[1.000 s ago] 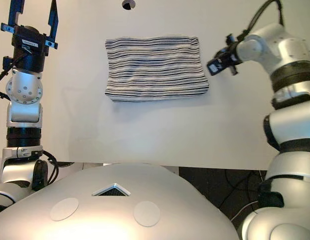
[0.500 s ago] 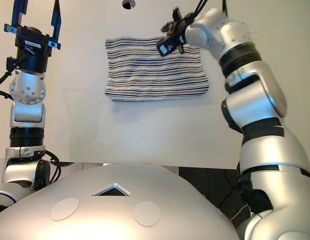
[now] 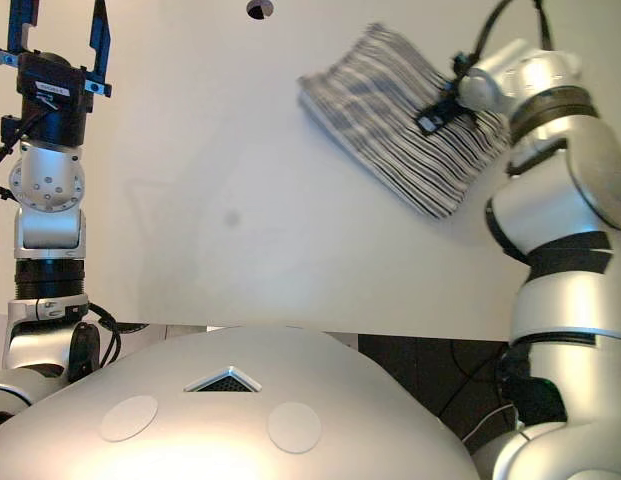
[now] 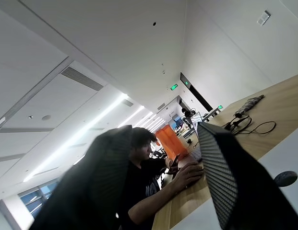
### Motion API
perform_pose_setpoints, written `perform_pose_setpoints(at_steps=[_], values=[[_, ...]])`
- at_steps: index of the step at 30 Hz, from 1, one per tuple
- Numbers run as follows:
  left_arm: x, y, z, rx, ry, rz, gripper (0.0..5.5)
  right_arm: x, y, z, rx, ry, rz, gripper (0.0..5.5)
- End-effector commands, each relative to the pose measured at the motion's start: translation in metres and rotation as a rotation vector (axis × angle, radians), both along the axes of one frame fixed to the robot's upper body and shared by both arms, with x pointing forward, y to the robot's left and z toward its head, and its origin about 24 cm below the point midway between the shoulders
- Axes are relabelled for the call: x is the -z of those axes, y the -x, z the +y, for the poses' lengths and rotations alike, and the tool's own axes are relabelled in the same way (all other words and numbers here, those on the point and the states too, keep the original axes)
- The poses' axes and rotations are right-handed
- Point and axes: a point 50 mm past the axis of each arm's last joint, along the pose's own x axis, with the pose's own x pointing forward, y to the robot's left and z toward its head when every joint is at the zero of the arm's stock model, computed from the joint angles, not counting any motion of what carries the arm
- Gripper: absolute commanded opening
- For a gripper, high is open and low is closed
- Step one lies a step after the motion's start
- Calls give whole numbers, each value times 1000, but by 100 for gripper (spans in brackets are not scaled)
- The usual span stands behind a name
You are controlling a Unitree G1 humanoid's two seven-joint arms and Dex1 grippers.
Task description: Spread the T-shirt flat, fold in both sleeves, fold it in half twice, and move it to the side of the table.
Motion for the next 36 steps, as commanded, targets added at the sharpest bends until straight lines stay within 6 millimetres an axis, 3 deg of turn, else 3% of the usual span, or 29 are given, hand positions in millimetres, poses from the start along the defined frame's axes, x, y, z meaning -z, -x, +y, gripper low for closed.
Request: perform_pose_setpoints(at_steps=[1, 3, 8, 11, 15, 18, 21, 25, 28, 36], values=[[-3, -2, -2, 5, -34, 5, 248, 12, 18, 13, -5, -124, 174, 144], [-3, -5, -5, 12, -46, 9, 248, 17, 24, 30, -46, -205, 216, 144], [-1, -11, -5, 20, -87, 27, 248, 28, 43, 99, -184, -428, 251, 144], [13, -12, -9, 43, -156, 73, 248, 32, 50, 113, -222, -460, 232, 144], [43, -1, -16, 140, -376, 151, 248, 32, 57, 114, -234, -473, 209, 144], [80, 24, -23, 358, -629, 258, 248, 29, 66, 99, -199, -483, 182, 144], [100, 45, -28, 548, -769, 299, 248, 16, 79, 86, -157, -533, 147, 144], [111, 52, -44, 707, -881, 271, 248, -14, 71, 100, -163, -717, -22, 144], [115, 46, -57, 742, -971, 199, 248, -38, 75, 97, -153, -785, -60, 144], [124, 33, -69, 779, -1029, 135, 248, -53, 105, 94, -159, -841, -39, 144]])
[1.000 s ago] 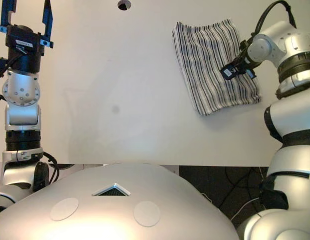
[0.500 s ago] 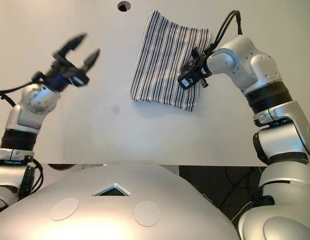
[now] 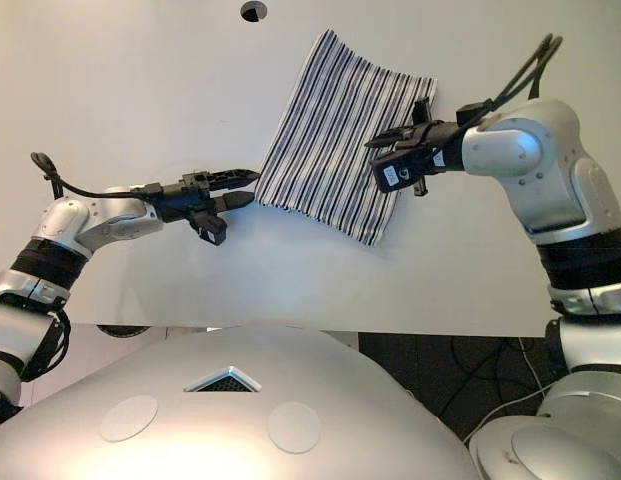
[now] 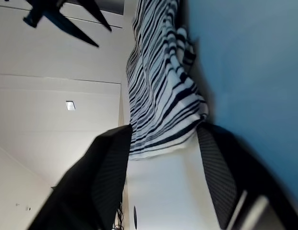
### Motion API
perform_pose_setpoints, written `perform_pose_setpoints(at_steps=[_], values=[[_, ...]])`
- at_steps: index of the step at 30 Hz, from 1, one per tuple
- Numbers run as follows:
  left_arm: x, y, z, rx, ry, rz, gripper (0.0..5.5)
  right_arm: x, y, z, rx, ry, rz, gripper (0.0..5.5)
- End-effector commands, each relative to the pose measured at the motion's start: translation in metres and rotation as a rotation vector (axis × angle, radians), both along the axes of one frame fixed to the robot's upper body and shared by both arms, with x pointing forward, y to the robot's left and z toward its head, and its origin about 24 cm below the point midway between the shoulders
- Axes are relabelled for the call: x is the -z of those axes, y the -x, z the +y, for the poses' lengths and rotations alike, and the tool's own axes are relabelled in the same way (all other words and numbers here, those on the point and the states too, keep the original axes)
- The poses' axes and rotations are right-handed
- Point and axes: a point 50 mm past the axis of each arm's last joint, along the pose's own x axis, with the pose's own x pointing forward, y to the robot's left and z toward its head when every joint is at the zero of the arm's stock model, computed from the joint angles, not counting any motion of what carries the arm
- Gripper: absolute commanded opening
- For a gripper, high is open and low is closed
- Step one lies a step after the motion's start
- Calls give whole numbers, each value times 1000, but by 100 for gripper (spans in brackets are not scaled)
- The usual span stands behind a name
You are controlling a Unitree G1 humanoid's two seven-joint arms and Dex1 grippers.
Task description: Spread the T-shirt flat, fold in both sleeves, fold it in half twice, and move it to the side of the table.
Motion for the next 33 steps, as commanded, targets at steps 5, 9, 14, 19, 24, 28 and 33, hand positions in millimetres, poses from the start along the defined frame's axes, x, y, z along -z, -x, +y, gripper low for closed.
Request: perform_pose_setpoints(at_steps=[5, 9, 14, 19, 24, 28, 33], values=[[17, 7, 0, 91, -105, 42, 248, -11, 8, 2, 3, -56, -35, 144], [21, 9, 1, 125, -144, 80, 220, -10, 14, 2, 9, -82, -31, 144], [22, 7, -4, 102, -113, 116, 135, 3, 43, -6, 64, -161, -27, 144], [28, 3, -5, 70, -96, 109, 75, 24, 86, -7, 157, -243, 58, 144], [30, 9, 1, 61, -89, 115, 17, 42, 111, -28, 289, -166, 112, 180], [25, 14, 10, 52, -82, 118, 0, 53, 116, -30, 303, -138, 66, 236], [11, 16, 19, 18, -54, 120, 0, 59, 101, -31, 303, -120, -9, 236]])
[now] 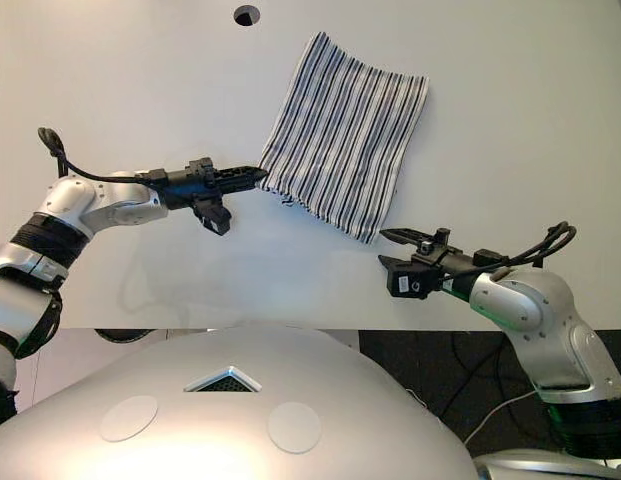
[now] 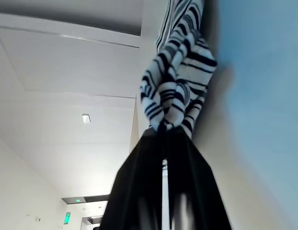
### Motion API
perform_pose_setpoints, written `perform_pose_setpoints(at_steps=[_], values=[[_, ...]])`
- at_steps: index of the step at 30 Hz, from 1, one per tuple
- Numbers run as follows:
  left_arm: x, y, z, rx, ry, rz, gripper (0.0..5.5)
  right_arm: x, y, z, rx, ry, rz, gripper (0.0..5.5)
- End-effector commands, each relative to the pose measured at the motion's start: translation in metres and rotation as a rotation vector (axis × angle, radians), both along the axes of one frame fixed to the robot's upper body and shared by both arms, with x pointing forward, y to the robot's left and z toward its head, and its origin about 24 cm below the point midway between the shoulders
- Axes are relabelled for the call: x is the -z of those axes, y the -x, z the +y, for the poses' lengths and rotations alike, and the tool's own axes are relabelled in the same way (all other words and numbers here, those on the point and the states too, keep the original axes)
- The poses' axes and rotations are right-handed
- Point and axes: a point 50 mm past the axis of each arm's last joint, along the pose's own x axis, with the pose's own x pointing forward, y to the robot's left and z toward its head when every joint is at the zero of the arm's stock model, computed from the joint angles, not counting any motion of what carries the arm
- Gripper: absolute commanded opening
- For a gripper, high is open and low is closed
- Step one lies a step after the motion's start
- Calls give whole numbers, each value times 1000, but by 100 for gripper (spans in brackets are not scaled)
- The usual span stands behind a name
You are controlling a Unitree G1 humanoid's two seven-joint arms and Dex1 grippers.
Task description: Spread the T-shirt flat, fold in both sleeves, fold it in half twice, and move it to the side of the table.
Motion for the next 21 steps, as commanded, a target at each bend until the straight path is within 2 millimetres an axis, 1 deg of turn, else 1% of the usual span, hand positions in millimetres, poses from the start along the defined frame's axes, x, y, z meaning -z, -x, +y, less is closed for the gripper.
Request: perform_pose_setpoints(at_steps=[1, 9, 15, 17, 21], values=[[13, 17, 18, -24, -107, 95, 0, 8, -8, -2, -11, 35, -25, 236], [2, 25, 18, -24, -93, 121, 0, 21, -15, 8, -57, 20, -24, 236], [-6, 25, 17, -28, -76, 128, 0, 25, -15, 25, -143, -16, 1, 236], [-9, 26, 17, -24, -67, 132, 0, 28, -17, 26, -154, -10, 8, 236], [-15, 29, 18, -27, -50, 143, 0, 34, -24, 22, -142, -2, 17, 236]])
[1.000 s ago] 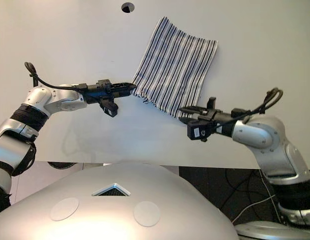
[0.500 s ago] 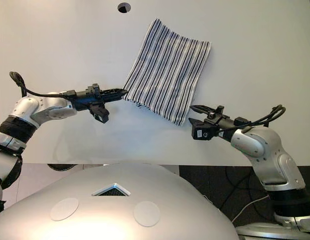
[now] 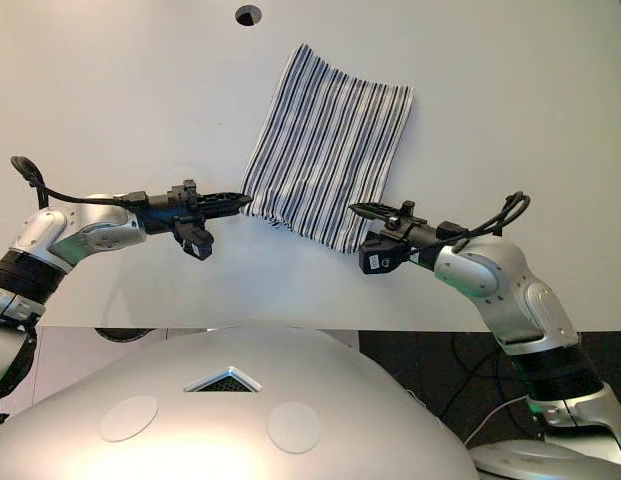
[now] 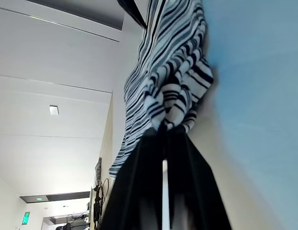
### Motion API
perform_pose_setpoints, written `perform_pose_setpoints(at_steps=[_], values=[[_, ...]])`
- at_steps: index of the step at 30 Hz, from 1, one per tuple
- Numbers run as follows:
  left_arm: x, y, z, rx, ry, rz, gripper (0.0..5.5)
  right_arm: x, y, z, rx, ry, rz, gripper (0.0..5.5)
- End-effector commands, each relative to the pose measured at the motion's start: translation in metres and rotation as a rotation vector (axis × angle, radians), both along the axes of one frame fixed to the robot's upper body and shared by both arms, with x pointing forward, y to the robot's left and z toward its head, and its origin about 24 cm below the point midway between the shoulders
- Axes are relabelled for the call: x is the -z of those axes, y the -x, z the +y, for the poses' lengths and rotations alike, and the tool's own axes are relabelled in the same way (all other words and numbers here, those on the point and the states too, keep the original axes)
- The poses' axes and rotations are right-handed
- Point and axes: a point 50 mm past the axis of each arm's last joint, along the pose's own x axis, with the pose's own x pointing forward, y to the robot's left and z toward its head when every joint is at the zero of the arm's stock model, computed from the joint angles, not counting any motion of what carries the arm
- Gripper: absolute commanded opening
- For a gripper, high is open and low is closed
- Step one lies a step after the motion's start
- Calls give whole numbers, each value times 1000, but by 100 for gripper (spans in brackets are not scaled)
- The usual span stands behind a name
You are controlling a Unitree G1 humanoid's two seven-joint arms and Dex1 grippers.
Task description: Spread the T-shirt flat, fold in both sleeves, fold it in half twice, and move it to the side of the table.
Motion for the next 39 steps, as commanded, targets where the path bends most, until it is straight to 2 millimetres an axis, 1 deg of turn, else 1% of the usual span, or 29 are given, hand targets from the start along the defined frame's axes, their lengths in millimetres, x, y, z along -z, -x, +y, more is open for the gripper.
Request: perform_pose_setpoints(at_steps=[1, 5, 7, 8, 9, 13, 17, 18, 21, 24, 27, 28, 31, 34, 36, 39], values=[[-6, 0, 4, -14, -8, 9, 0, 20, 4, -7, 14, 62, 101, 236], [-8, 1, 4, -16, -1, 19, 0, 23, -4, -7, 15, 61, 111, 236], [-10, 1, 5, -22, 5, 19, 0, 24, -6, -10, 18, 68, 119, 208], [-11, 1, 5, -24, 7, 20, 0, 24, -6, -11, 19, 71, 122, 181], [-12, 0, 5, -27, 11, 21, 0, 24, -7, -11, 18, 72, 123, 171], [-14, -2, 6, -42, 30, 27, 0, 22, -8, -7, 0, 45, 119, 89], [-16, -4, 6, -58, 53, 46, 0, 20, -10, -5, -11, 33, 112, 27], [-17, -4, 6, -61, 57, 52, 0, 20, -10, -5, -14, 30, 111, 20], [-16, -2, 6, -62, 65, 81, 0, 16, -8, -5, -25, 12, 124, 15], [-18, 3, 6, -70, 99, 127, 0, 8, -13, -9, 0, -1, 108, 15], [-24, 7, 10, -86, 118, 159, 0, -5, -9, -16, 22, -23, 127, 15], [-25, 11, 14, -90, 113, 189, 0, -12, -6, -18, 26, -41, 134, 15], [-40, 31, 26, -90, 142, 316, 0, -30, 4, -23, 32, -96, 160, 15], [-64, 45, 35, -84, 220, 390, 0, -36, 15, -26, 35, -118, 184, 15], [-78, 53, 39, -68, 255, 421, 0, -40, 22, -25, 27, -141, 197, 15], [-93, 64, 39, -44, 304, 443, 0, -51, 28, -25, 10, -174, 198, 15]])
